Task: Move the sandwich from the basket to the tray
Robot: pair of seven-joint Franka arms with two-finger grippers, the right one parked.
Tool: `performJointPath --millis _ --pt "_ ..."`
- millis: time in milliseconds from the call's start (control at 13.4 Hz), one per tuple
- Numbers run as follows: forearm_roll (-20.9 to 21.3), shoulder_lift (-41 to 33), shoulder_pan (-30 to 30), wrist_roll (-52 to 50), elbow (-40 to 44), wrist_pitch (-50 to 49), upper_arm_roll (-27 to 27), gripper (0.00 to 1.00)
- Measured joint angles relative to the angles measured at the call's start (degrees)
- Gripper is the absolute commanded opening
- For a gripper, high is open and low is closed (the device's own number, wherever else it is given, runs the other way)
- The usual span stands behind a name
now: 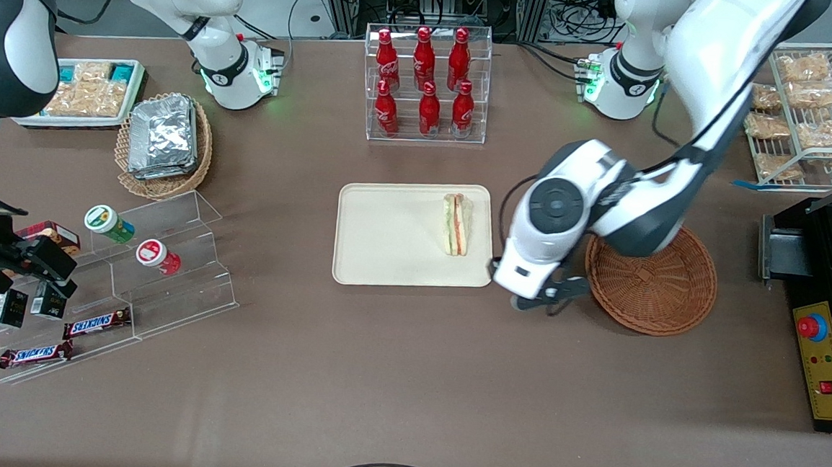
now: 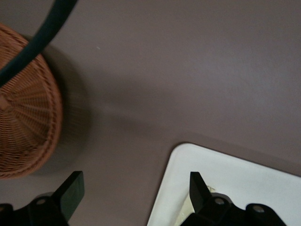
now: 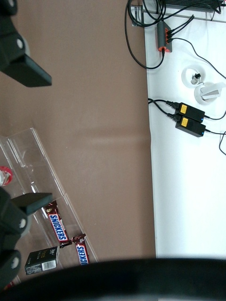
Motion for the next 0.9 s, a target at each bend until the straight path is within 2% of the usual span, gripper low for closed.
performJointPath --millis 299,448,746,896 --pt "-0.04 -2.93 4.17 0.93 2.88 -5.77 -0.08 0.99" --pt "-1.04 -3.79 6.53 4.58 3.47 -7.59 -0.12 0.99" --pt "-7.29 -8.47 14.45 20.96 4.09 -13.22 0.49 0.99" --pt "-11.26 -12.05 14.96 29.06 4.32 -15.63 5.29 0.99"
